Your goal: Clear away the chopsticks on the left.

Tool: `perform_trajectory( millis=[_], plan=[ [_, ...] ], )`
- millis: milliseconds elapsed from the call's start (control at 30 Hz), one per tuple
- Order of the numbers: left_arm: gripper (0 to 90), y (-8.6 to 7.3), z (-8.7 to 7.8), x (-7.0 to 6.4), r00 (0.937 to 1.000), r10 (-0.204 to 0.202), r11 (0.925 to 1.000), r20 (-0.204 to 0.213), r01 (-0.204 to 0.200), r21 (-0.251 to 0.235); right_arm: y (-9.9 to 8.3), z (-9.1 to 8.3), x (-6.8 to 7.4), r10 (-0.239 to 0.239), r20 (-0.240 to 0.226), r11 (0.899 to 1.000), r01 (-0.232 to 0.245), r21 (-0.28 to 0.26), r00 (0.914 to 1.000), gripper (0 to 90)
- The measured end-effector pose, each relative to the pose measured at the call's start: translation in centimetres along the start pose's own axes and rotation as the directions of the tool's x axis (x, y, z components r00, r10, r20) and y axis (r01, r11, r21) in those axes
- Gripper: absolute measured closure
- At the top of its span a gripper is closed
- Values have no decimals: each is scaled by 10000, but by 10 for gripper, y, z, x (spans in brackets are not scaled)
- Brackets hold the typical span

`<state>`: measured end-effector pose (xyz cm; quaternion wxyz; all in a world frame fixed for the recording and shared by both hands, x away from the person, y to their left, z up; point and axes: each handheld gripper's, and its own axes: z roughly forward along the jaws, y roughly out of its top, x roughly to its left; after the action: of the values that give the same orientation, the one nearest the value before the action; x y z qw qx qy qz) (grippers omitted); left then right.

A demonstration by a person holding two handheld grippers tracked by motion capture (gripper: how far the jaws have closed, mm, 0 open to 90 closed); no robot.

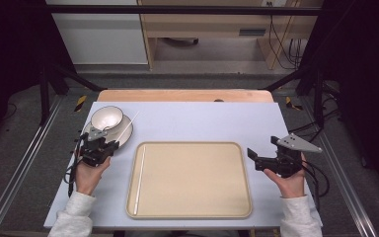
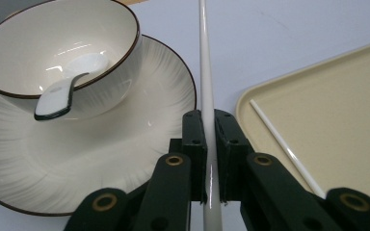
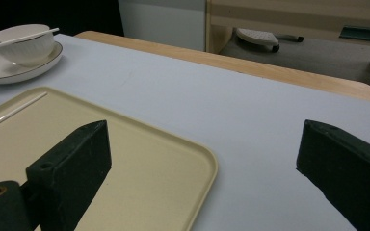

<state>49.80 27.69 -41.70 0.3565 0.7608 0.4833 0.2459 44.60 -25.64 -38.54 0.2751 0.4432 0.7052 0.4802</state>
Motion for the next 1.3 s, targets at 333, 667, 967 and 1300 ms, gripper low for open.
perform_trajectory(
  millis=[333,667,967,1300],
  plan=[
    [841,-2,-14,-26,9999,-59,9989,-157,51,-464,1,-2,-1,47,-43,10000,-47,-40,10000,54],
    [841,-4,-24,-54,9980,-527,9944,-341,493,-936,1,-4,-1,56,11,10000,-56,-64,10000,54],
    [840,-11,-38,-76,9901,-1301,9832,-531,1219,-1355,1,-6,-1,121,-58,9998,-122,-127,9999,54],
    [840,-26,-38,-99,9796,-1979,9682,-337,1900,-1628,2,-8,-1,107,-143,9998,-109,-193,9998,55]
  ],
)
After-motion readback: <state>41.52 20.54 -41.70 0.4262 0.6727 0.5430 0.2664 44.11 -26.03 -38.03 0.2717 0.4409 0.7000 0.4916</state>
